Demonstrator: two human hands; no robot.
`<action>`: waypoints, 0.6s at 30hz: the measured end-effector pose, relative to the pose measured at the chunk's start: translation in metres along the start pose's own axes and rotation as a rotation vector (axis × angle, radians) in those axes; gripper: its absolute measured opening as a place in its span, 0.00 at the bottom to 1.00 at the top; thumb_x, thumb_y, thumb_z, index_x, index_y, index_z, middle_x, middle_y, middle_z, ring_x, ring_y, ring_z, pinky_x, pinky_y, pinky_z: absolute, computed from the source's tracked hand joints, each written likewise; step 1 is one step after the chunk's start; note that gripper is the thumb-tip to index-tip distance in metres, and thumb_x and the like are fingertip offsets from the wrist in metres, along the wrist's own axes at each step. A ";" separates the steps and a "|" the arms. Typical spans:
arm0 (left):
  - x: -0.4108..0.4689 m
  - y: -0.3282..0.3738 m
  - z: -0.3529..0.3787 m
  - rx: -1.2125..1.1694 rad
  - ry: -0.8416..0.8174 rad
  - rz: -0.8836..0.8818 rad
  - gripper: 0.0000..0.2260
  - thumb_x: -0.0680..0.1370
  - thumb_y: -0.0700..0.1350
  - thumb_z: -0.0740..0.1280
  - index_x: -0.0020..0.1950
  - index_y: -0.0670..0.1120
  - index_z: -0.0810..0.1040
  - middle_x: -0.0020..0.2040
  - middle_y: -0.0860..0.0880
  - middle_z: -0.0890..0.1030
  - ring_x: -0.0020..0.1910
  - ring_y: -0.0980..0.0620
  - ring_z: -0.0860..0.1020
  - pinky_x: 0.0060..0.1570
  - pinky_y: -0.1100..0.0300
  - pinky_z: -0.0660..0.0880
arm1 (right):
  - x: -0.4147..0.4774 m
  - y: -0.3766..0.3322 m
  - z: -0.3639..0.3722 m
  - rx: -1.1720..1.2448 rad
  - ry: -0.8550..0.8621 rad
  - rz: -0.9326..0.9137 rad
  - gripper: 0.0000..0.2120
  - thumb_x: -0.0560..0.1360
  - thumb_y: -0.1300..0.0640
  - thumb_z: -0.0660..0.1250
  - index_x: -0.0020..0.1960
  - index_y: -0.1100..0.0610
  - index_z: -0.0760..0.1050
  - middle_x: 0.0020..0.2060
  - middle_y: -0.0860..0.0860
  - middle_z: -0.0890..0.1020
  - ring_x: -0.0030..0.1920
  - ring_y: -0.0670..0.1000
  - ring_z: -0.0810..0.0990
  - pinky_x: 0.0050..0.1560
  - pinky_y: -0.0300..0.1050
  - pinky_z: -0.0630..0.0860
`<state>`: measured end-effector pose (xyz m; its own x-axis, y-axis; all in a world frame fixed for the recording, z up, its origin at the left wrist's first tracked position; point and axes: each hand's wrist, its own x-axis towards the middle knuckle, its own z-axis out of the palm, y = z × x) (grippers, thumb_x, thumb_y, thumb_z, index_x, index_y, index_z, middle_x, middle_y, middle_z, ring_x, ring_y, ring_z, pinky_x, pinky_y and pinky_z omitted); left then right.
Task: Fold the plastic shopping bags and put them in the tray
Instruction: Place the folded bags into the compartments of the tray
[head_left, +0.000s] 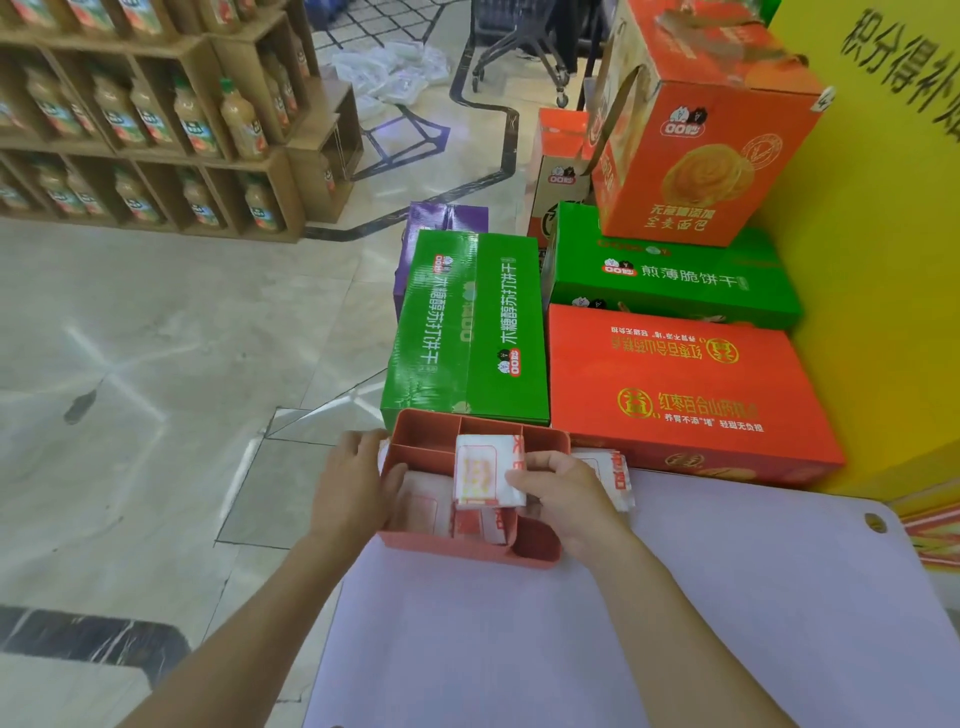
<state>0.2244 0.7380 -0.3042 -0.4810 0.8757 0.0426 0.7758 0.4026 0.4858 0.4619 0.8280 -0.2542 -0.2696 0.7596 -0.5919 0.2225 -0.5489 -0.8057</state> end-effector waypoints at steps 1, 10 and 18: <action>0.001 -0.003 0.002 -0.087 -0.055 -0.083 0.19 0.78 0.49 0.70 0.68 0.46 0.75 0.63 0.45 0.76 0.53 0.44 0.79 0.50 0.51 0.75 | 0.000 0.000 0.007 -0.040 -0.002 -0.003 0.10 0.75 0.66 0.73 0.55 0.60 0.79 0.48 0.56 0.87 0.46 0.54 0.87 0.40 0.47 0.83; -0.009 -0.006 -0.001 -0.366 -0.180 -0.210 0.14 0.83 0.55 0.61 0.62 0.52 0.80 0.53 0.53 0.84 0.45 0.56 0.80 0.46 0.60 0.71 | 0.007 0.009 0.052 -0.666 -0.015 -0.012 0.09 0.68 0.59 0.69 0.47 0.59 0.82 0.44 0.57 0.86 0.42 0.58 0.87 0.43 0.50 0.83; -0.008 -0.006 0.000 -0.364 -0.173 -0.201 0.13 0.83 0.54 0.60 0.61 0.53 0.80 0.52 0.54 0.83 0.45 0.57 0.80 0.45 0.59 0.73 | -0.004 -0.004 0.062 -1.109 -0.058 -0.052 0.09 0.78 0.63 0.61 0.54 0.61 0.78 0.53 0.60 0.83 0.52 0.62 0.82 0.40 0.43 0.71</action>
<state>0.2233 0.7289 -0.3072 -0.5080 0.8339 -0.2157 0.4651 0.4764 0.7461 0.4044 0.8054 -0.2500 -0.3401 0.7393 -0.5812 0.9163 0.1217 -0.3815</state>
